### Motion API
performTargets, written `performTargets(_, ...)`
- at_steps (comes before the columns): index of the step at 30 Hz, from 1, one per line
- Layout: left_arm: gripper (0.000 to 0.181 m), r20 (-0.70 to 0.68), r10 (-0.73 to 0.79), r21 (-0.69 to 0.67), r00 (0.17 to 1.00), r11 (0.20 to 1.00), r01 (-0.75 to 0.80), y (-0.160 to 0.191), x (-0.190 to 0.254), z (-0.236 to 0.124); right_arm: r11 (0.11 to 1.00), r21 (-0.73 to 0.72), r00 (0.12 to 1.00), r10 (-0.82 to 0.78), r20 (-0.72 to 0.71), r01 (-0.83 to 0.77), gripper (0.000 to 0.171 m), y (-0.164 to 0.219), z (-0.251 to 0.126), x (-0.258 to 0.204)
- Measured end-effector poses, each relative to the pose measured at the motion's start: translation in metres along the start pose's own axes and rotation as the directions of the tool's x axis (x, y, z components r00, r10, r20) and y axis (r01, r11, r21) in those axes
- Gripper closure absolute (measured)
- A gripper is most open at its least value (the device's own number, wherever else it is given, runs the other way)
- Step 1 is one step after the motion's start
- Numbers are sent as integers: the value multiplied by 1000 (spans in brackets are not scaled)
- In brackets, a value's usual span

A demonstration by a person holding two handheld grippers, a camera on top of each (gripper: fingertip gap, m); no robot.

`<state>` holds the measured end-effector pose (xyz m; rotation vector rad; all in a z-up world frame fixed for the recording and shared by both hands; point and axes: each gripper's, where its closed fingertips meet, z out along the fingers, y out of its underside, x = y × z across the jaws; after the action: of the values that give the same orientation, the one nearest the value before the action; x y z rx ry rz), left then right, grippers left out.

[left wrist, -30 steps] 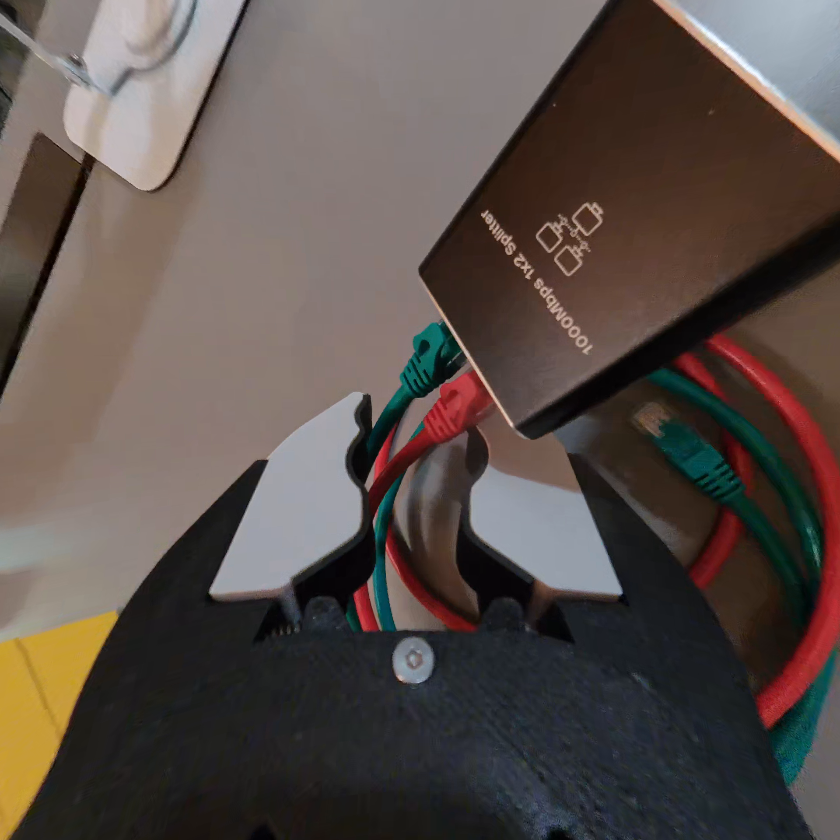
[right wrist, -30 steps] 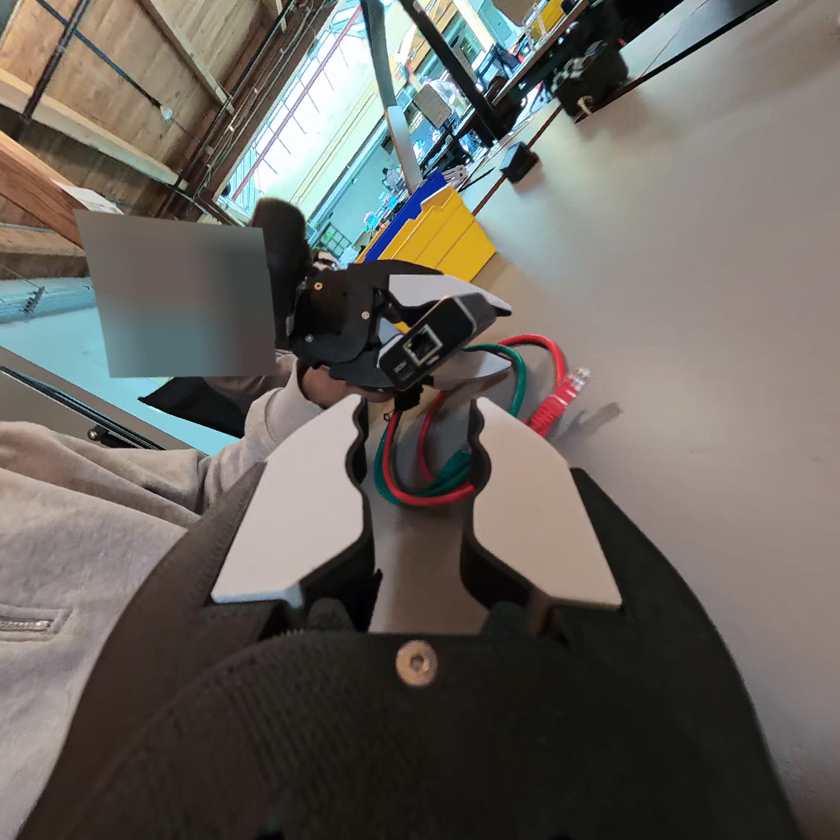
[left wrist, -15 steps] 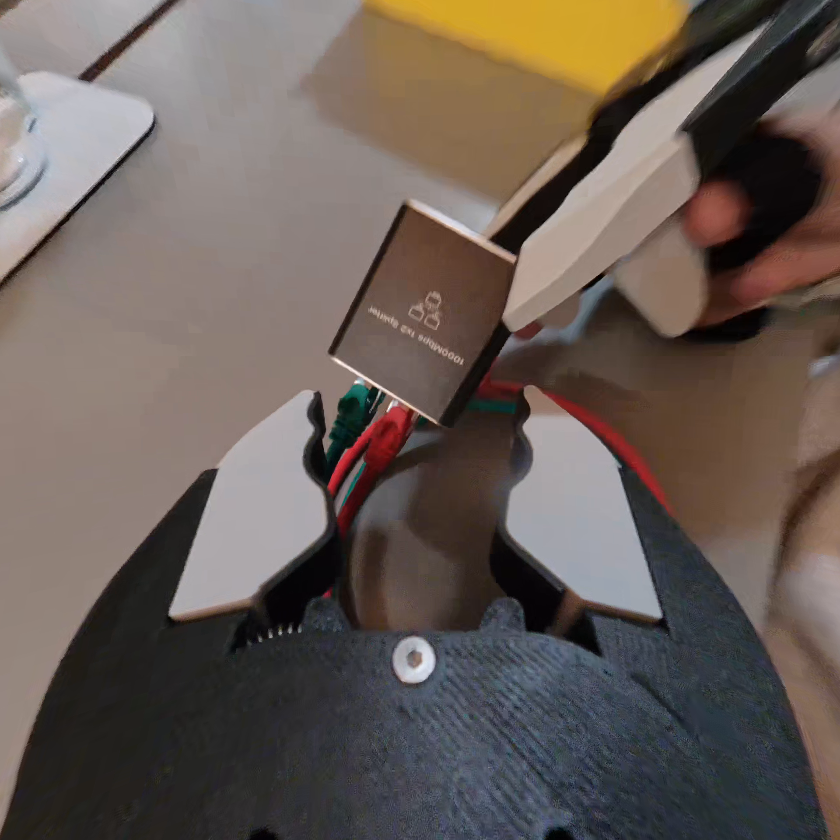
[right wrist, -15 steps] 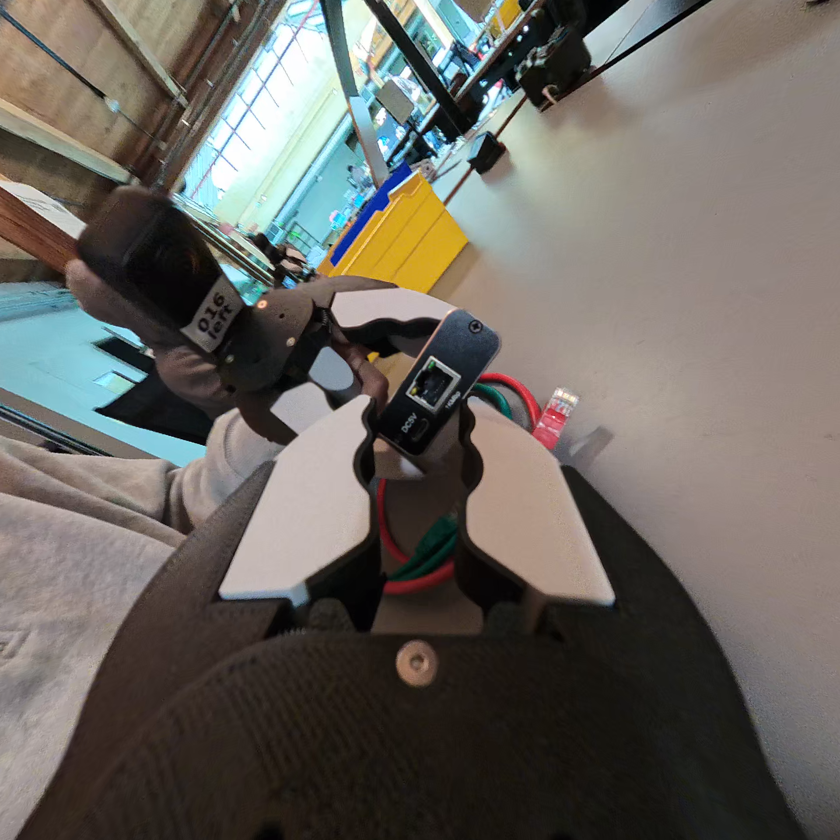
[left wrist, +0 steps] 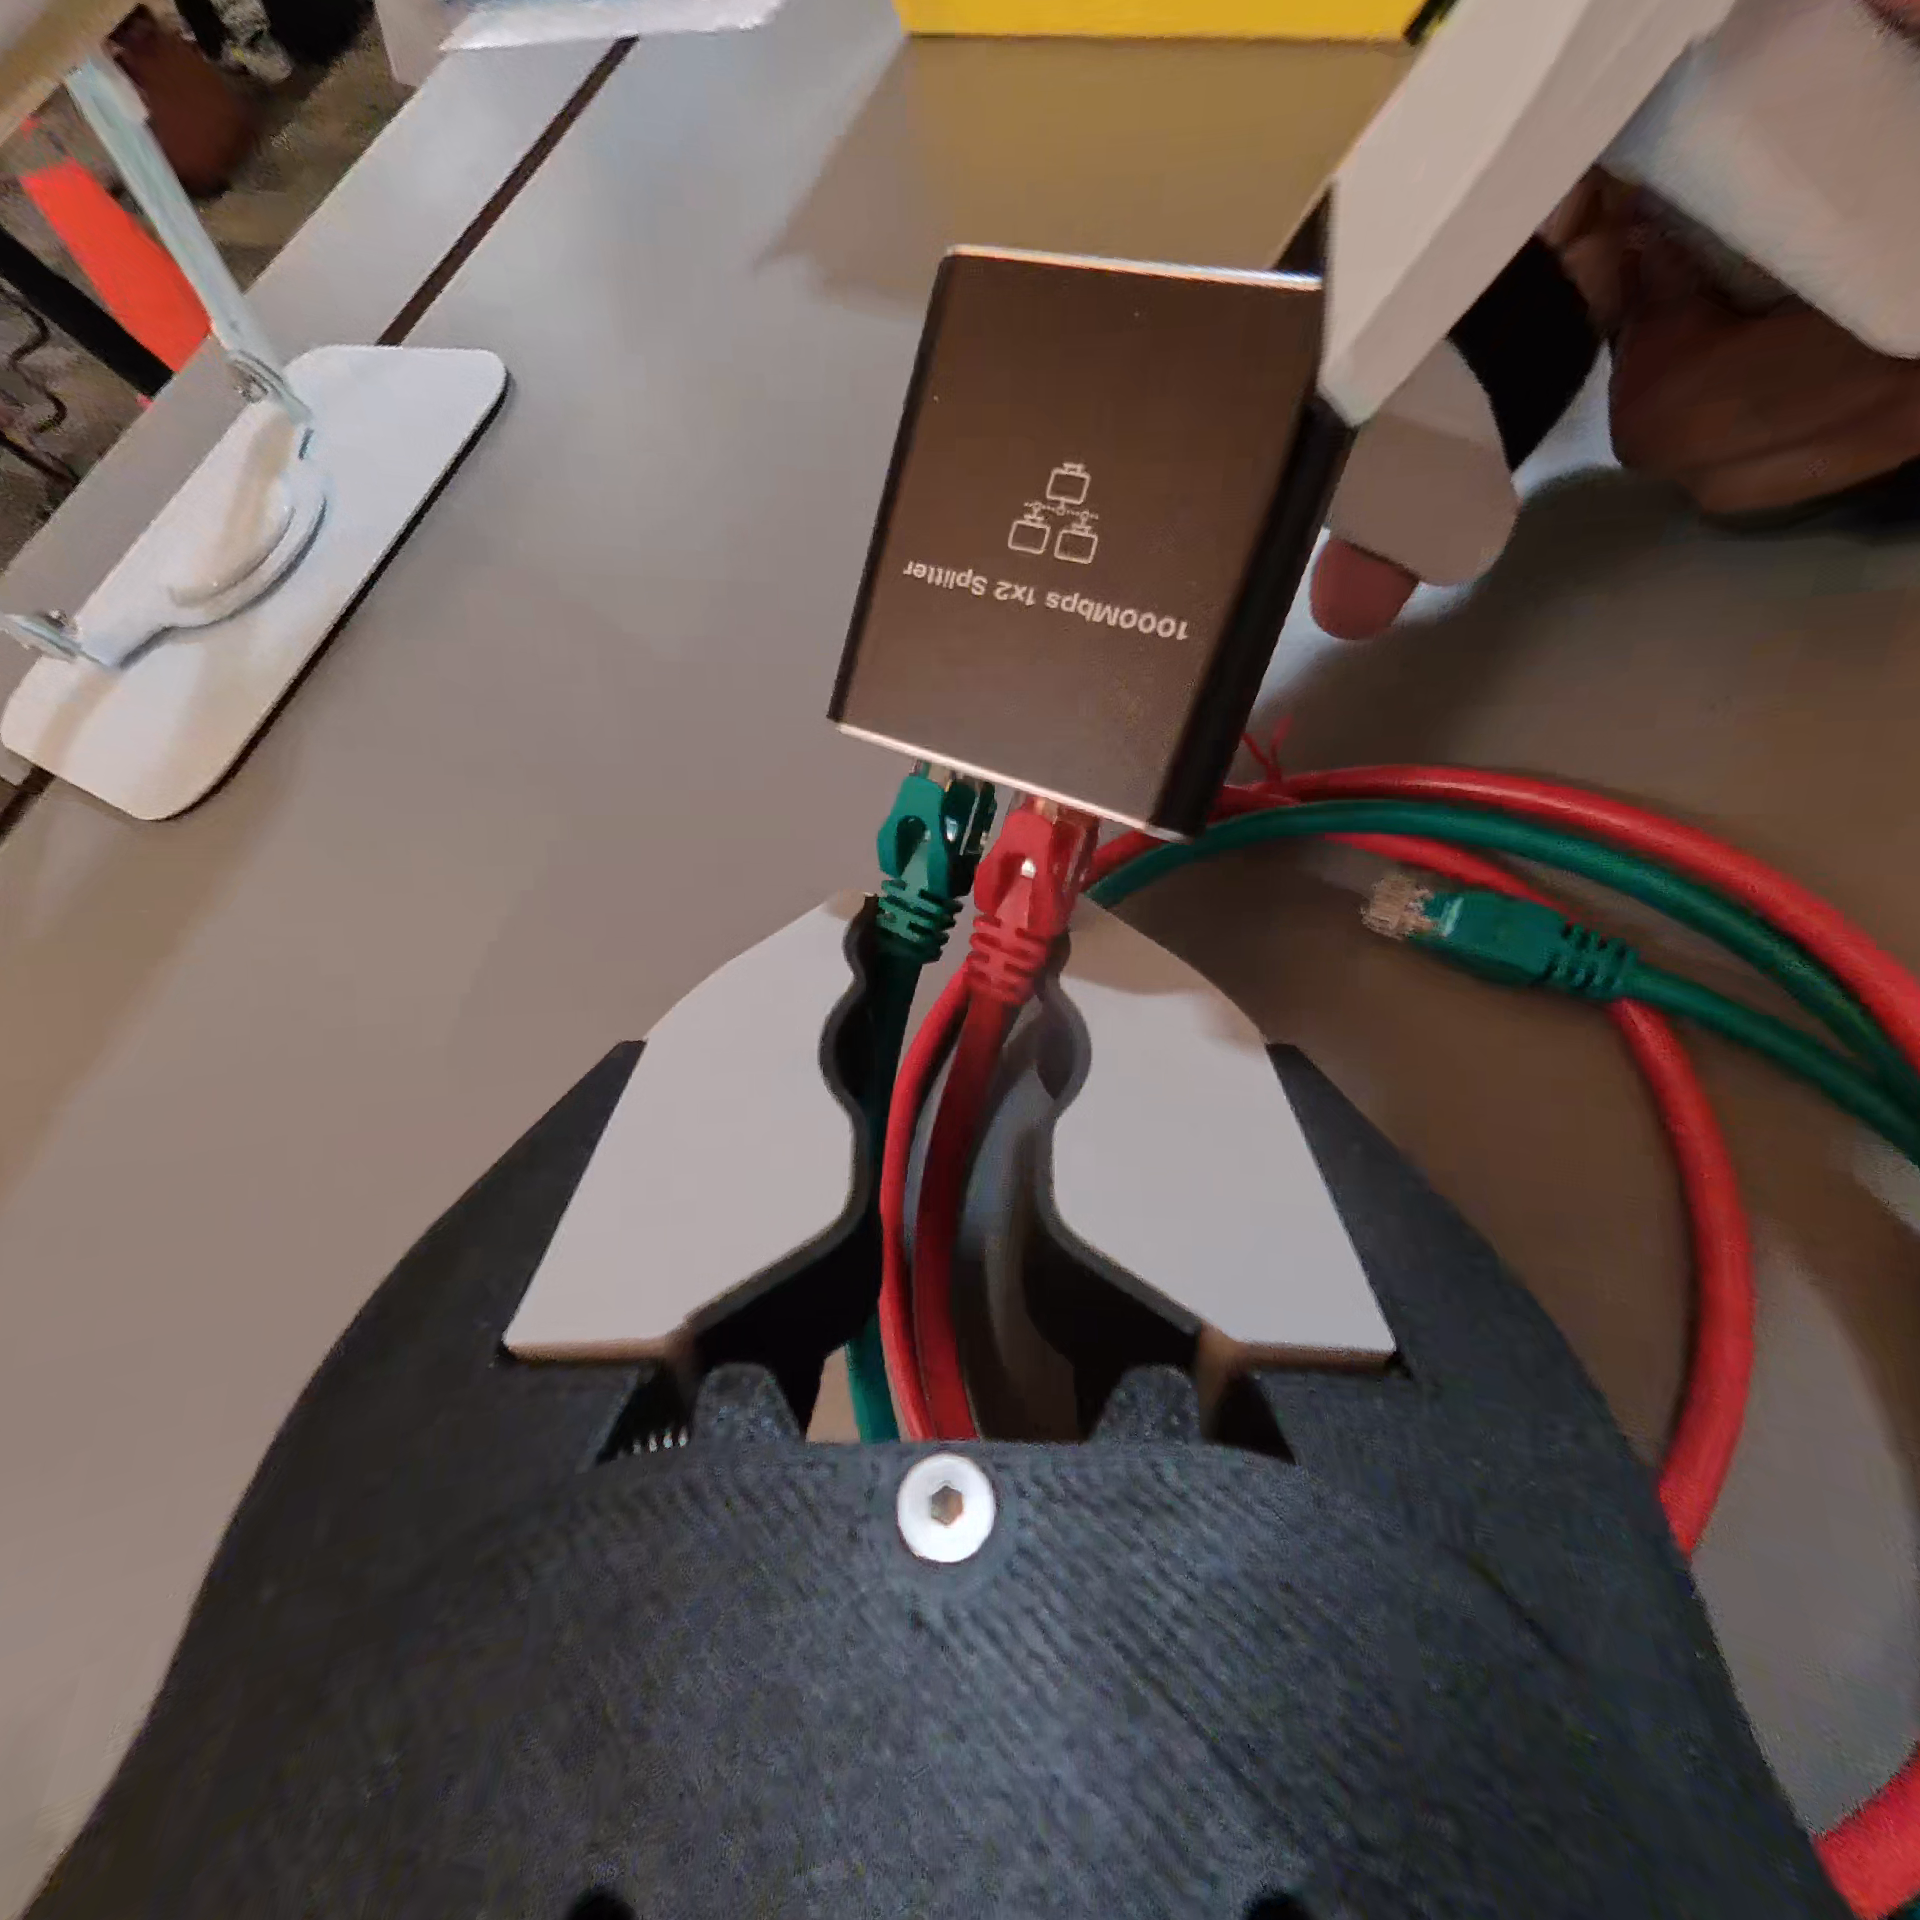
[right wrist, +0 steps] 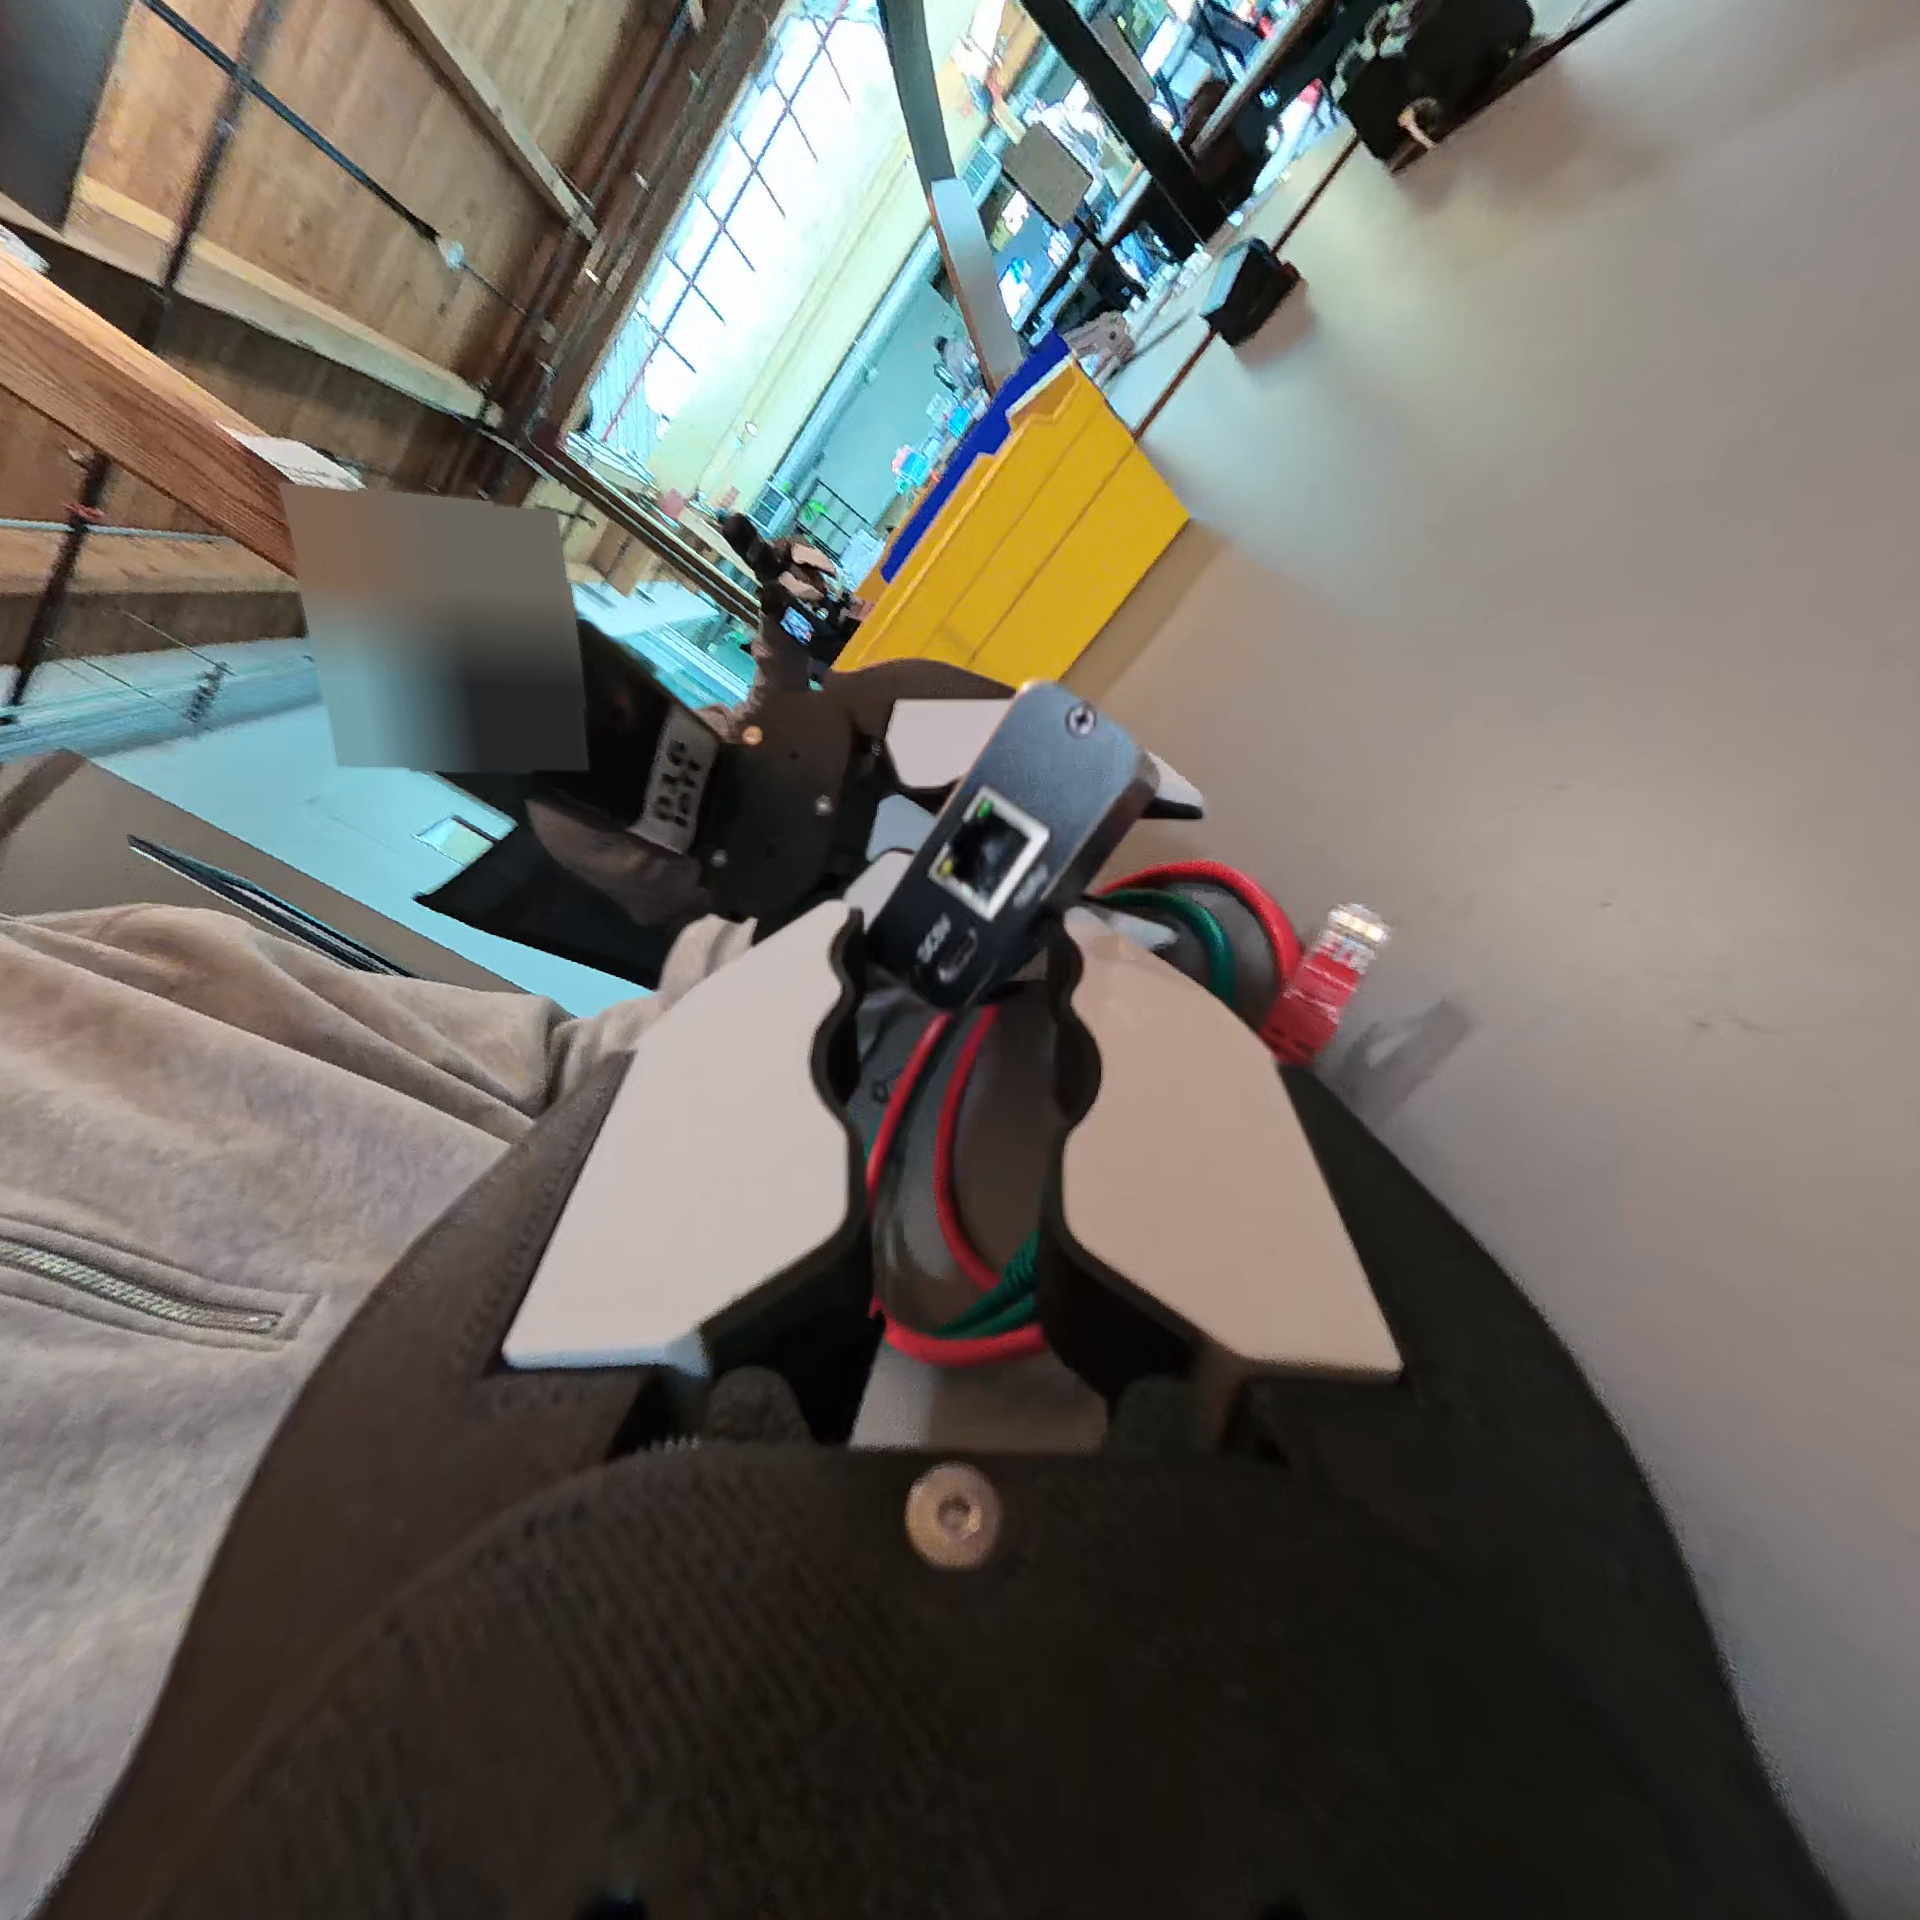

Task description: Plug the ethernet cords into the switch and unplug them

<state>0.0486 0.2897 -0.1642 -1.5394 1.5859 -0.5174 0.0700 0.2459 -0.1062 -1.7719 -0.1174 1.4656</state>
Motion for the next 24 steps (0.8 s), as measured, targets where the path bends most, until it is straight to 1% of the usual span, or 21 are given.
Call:
performTargets(1, 154, 14, -25, 7, 1000, 1000, 25, 1, -4, 0, 1000, 19, 1000, 2, 10, -3, 141, -3, -1, -2)
performTargets(4, 156, 95, -87, 7, 992, 996, 87, 9, -26, -4, 997, 60, 998, -47, -37, 49, 126, -10, -4, 2)
performTargets(6, 155, 151, -116, 16, 982, 993, 114, 15, -43, -9, 990, 61, 988, -125, -91, 131, 124, -13, -5, 4)
performTargets(8, 155, 185, -139, 18, 973, 990, 138, 21, -55, -14, 967, 54, 959, -238, -154, 248, 124, -17, -6, 5)
performTargets(10, 155, 202, -141, 20, 969, 990, 140, 25, -62, -18, 913, 26, 890, -389, -237, 406, 127, -21, -6, 5)
performTargets(12, 155, 219, -148, 30, 964, 989, 145, 26, -67, -20, 832, 10, 797, -527, -297, 554, 131, -28, -3, -4)
performTargets(15, 155, 221, -153, 48, 963, 988, 146, 24, -68, -22, 736, 72, 719, -629, -296, 673, 133, -51, 13, -43)
performTargets(17, 155, 225, -146, 53, 963, 989, 138, 24, -69, -22, 650, 116, 653, -707, -272, 751, 136, -74, 33, -81)
performTargets(19, 155, 241, -143, 41, 960, 990, 138, 25, -71, -21, 561, 114, 570, -784, -244, 820, 141, -93, 62, -118)
performTargets(21, 155, 261, -133, 24, 956, 991, 131, 27, -74, -19, 487, 65, 491, -852, -182, 871, 142, -103, 102, -148)
performTargets(24, 156, 286, -99, 4, 953, 995, 102, 29, -76, -18, 400, 44, 401, -916, -17, 915, 141, -105, 174, -190)
